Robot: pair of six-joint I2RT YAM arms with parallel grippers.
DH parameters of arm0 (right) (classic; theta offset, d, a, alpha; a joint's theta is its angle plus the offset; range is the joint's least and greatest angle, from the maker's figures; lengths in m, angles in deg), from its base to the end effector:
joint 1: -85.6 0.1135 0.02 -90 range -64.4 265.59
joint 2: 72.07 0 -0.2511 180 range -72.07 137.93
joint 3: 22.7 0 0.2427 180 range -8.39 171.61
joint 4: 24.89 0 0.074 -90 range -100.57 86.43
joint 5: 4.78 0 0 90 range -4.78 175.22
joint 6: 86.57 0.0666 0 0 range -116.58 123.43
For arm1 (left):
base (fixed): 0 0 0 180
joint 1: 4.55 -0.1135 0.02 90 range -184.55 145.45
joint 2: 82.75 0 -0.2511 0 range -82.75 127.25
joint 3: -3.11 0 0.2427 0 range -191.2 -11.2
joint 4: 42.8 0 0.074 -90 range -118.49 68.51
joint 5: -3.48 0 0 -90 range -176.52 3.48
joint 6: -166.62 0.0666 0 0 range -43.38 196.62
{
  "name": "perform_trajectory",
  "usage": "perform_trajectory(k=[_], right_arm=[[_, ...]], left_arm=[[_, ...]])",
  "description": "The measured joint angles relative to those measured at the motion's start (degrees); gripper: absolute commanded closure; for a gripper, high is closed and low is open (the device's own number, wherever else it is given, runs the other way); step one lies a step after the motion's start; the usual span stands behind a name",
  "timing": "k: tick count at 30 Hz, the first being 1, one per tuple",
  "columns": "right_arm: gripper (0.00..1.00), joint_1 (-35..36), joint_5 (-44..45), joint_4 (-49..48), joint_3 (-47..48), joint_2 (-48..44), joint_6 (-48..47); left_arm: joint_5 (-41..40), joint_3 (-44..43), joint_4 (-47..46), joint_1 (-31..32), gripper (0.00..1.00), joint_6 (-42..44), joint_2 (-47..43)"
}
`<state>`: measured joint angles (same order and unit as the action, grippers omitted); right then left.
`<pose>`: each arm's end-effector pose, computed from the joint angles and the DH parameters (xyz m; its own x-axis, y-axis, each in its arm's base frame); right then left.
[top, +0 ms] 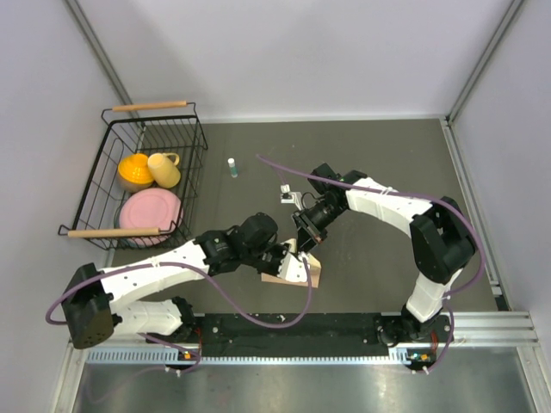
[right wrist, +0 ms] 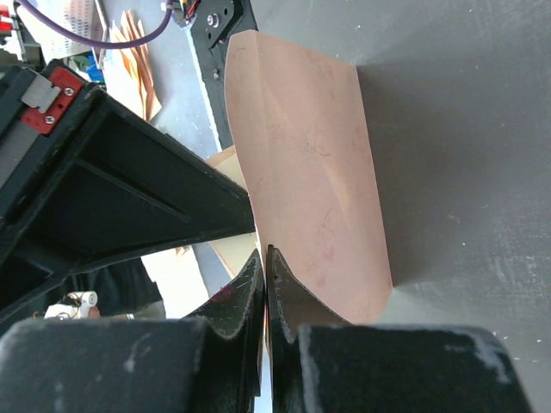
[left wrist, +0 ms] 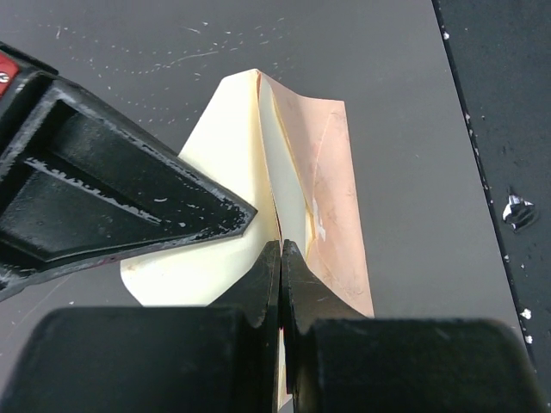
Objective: Place the letter into the envelope and seal it
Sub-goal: Place the letter in the envelope.
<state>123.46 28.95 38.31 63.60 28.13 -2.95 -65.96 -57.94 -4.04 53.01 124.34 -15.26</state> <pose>0.2225 0.2431 0.1941 -0.7107 -0.6306 -0.3120 -0.5699 0.2560 0.7808 0.1203 -0.2329 0.2215 0.4268 0.6200 -0.6584 0.9025 -0.2457 0.3537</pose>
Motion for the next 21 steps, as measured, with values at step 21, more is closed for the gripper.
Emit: perform_trajectory(k=[21], right_arm=[[1.00,0.26,-0.35,0.22,-0.39,0.00,0.04]], left_arm=[[-9.11,-5.68,7.30,10.95,1.00,10.58,3.50]])
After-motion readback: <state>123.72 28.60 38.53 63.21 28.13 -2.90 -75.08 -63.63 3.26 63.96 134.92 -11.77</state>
